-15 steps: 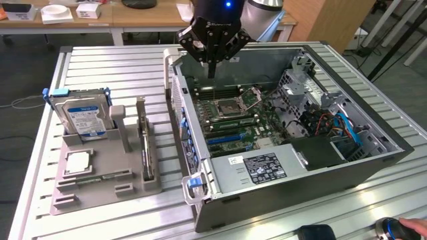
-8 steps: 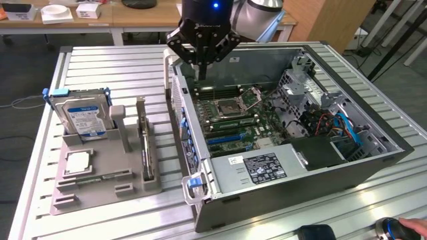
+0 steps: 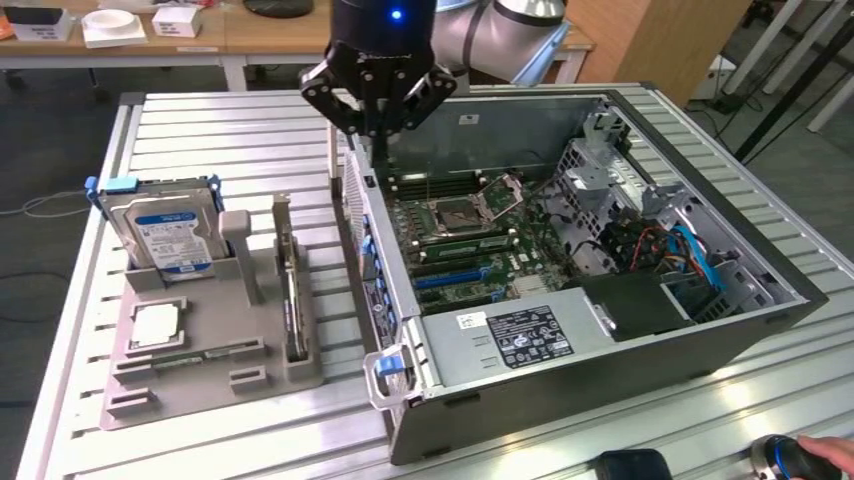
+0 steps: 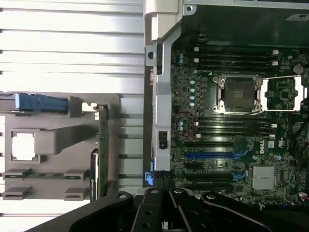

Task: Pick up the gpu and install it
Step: 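Reach for the gpu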

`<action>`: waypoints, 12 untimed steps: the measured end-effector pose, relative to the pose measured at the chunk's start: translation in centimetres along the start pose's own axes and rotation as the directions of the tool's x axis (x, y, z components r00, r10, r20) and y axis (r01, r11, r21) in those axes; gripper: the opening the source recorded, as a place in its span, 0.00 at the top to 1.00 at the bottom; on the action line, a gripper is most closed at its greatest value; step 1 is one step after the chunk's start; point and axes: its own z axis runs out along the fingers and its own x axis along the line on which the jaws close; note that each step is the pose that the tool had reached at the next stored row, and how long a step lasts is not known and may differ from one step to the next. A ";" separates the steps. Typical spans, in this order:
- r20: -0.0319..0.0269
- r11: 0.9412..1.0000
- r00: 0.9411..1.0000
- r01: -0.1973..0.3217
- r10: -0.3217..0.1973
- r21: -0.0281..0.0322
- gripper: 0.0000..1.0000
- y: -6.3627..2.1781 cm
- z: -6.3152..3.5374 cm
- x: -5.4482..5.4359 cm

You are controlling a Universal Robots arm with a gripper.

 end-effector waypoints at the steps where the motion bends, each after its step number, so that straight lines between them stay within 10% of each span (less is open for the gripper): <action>1: 0.000 1.000 1.000 0.000 0.000 0.000 0.90 -0.07 0.00 0.3; 12: 0.000 1.000 1.000 0.007 -0.007 0.000 0.90 -1.07 0.03 4.6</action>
